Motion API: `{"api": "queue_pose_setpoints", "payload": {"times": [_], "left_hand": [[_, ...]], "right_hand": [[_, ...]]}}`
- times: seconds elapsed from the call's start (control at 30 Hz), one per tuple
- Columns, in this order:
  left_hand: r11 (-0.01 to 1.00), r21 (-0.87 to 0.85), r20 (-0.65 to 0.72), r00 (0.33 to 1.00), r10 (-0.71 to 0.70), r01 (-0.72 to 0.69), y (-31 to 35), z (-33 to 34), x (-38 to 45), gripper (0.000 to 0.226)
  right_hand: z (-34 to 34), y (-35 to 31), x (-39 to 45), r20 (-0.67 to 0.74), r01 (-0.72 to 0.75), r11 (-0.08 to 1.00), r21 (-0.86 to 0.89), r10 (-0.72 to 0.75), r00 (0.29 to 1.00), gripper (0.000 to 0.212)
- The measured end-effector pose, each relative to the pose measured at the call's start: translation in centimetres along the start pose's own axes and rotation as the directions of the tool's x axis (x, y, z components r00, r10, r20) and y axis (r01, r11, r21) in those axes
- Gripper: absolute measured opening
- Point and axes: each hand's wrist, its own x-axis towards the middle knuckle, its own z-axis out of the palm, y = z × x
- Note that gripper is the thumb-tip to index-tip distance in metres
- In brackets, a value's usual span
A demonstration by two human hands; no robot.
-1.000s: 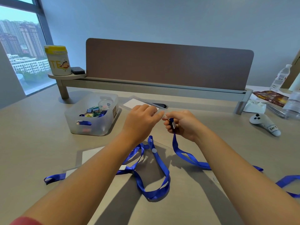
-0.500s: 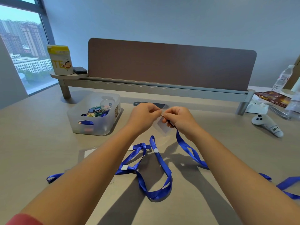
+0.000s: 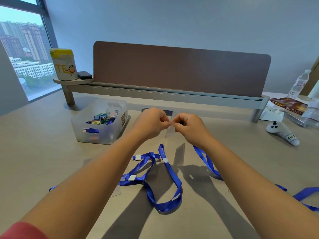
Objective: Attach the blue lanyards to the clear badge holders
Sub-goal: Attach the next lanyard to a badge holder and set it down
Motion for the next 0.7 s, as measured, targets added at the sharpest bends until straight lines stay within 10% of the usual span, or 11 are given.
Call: {"api": "queue_pose_setpoints", "payload": {"times": [0.53, 0.7], "left_hand": [[0.996, -0.061, -0.122, 0.991, 0.061, -0.069, -0.02, 0.35, 0.0, 0.022], [0.796, -0.557, 0.114, 0.971, -0.211, 0.238, -0.66, 0.05, -0.43, 0.033]], "right_hand": [[0.19, 0.22, 0.44, -0.015, 0.045, 0.999, 0.024, -0.045, 0.999, 0.019], [-0.46, -0.02, 0.96, 0.017, -0.057, 0.953, 0.298, 0.054, 0.998, 0.027]]}}
